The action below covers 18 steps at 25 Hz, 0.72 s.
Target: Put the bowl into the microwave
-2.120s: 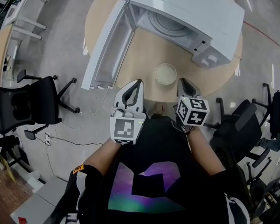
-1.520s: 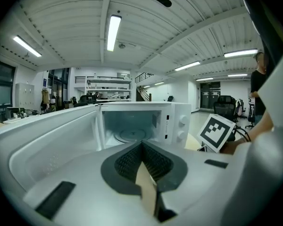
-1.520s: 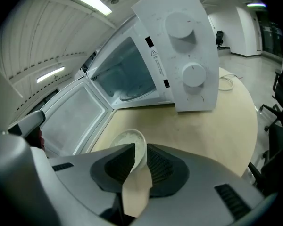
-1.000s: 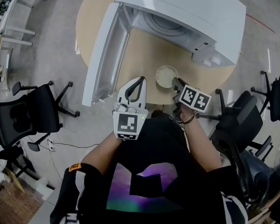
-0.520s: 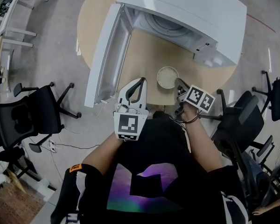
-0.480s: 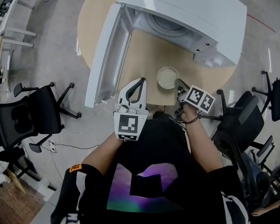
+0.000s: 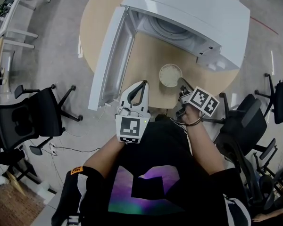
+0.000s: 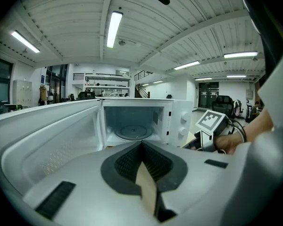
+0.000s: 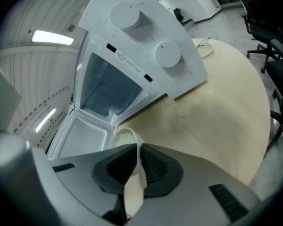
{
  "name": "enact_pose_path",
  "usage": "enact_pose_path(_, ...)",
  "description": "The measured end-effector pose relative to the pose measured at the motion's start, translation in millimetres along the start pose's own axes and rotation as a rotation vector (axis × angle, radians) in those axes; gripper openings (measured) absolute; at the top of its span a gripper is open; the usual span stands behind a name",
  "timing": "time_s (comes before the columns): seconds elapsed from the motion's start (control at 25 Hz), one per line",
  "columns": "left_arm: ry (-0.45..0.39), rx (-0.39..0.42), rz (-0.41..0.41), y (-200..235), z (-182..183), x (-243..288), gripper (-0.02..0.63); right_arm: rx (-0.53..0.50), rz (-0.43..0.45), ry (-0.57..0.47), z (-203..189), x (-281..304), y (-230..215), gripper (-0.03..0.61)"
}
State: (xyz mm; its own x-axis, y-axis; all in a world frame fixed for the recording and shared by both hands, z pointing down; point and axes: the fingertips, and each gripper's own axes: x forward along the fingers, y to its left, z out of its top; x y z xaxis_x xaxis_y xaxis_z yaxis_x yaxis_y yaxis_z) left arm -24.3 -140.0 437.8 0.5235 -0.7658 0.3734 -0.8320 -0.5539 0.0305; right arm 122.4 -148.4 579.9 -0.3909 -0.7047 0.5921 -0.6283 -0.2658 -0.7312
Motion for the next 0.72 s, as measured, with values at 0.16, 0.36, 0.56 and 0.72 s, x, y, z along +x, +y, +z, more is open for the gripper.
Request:
enact_pose_path(0.16,-0.006,0.001,-0.002,1.4,2.5,-0.6,0.043,-0.010,0.030,-0.042,19.9,2.5,23.3,0.041)
enact_pose_path(0.36,-0.017,0.003,-0.001,6.5,6.2,0.4,0.043,-0.021,0.054,-0.082,40.4,8.2,45.7,0.041)
enact_pose_path(0.56,-0.027,-0.002,-0.005,11.4,11.0,2.9,0.043,-0.021,0.062,-0.117,56.8,16.0,60.6,0.041)
enact_pose_path(0.72,-0.028,-0.011,-0.009,14.9,14.1,5.0,0.043,-0.014,0.057,-0.160,73.5,24.5,70.6,0.041)
